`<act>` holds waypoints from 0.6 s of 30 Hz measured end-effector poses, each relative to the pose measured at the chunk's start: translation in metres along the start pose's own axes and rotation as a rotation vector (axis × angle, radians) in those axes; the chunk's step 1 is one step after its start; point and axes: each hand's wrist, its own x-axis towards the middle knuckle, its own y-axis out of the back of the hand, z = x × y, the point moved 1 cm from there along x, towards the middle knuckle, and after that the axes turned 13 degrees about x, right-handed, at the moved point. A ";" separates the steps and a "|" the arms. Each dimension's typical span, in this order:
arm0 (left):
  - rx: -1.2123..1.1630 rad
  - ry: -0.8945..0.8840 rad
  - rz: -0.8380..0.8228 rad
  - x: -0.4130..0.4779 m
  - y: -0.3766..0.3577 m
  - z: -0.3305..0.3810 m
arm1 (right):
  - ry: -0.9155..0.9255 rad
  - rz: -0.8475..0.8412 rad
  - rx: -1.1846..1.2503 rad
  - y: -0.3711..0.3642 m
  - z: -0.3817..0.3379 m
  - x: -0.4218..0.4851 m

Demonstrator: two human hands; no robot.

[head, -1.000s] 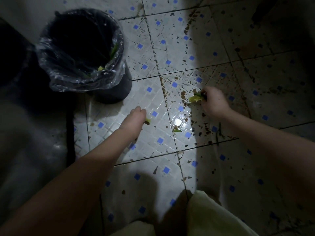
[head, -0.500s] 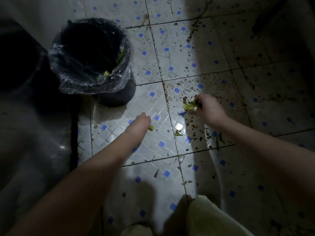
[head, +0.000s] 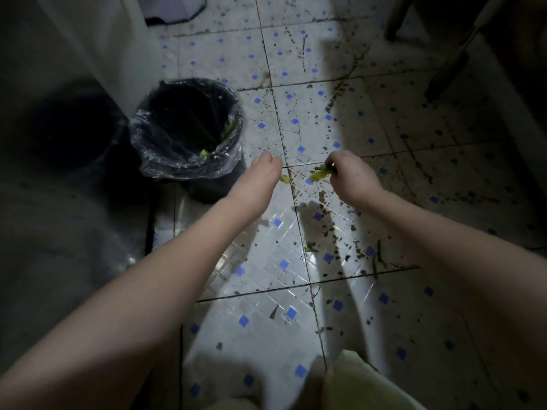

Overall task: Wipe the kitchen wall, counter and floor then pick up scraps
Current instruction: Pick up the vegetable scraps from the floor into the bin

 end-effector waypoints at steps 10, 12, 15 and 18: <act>0.032 0.270 0.124 -0.008 0.066 -0.056 | 0.175 0.081 -0.001 0.024 -0.061 0.034; 0.040 0.324 0.118 -0.012 0.071 -0.068 | 0.207 0.100 0.009 0.025 -0.073 0.040; 0.029 0.355 0.114 -0.017 0.075 -0.083 | 0.240 0.136 0.033 0.026 -0.091 0.050; 0.023 0.383 0.093 -0.016 0.076 -0.095 | 0.263 0.143 0.060 0.022 -0.109 0.057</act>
